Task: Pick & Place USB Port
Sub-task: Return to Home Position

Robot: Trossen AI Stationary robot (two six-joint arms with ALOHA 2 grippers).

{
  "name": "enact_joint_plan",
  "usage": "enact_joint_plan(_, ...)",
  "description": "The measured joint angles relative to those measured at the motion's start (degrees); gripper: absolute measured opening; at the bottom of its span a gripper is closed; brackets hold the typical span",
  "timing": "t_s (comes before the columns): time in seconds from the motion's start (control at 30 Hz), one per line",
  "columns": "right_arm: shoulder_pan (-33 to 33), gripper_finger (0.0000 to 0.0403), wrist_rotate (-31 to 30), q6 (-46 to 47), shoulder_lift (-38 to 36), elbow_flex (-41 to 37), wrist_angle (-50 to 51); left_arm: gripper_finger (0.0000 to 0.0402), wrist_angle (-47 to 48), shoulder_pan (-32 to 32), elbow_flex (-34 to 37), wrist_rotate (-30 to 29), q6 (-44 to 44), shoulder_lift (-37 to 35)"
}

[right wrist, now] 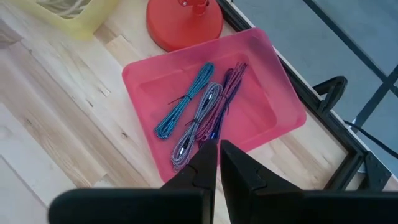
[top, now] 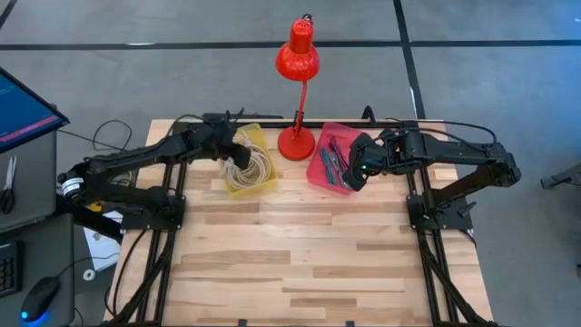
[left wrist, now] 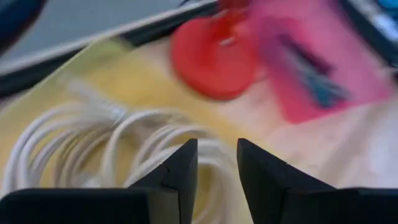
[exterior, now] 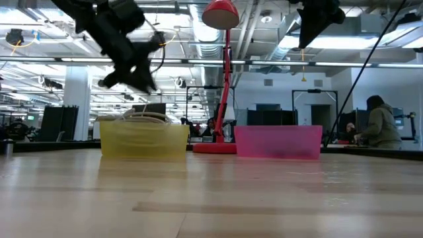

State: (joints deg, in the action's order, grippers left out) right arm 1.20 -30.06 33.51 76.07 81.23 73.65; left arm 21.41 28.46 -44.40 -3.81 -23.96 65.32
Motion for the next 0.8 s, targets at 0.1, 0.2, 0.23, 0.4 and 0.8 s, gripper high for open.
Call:
enact_joint_plan(0.1,-0.3,0.0012,0.0,-0.3,0.0,0.0,-1.0,0.0111,-1.1,-2.2,-3.0,1.2,3.5,-0.6)
enact_joint_plan(0.2,-1.1,0.0012,0.0,-1.5,-0.6,0.0,-2.5,0.0105,-5.4,-4.9,-4.0,1.2,7.3,-2.9)
enact_joint_plan(0.23,-1.6,0.0012,0.0,-2.2,-1.1,0.0,-3.4,0.0101,-7.1,-5.7,-4.0,1.1,8.4,-3.9)
enact_joint_plan(0.4,-4.2,0.0012,-1.4,-5.8,-4.0,0.0,-8.2,0.0086,-12.4,-9.1,-4.1,0.9,12.3,-10.7)
enact_joint_plan(0.8,-8.7,0.0012,-3.4,-15.6,-13.0,0.0,-20.7,0.0061,-18.1,-17.1,-4.0,0.9,18.2,-22.4)
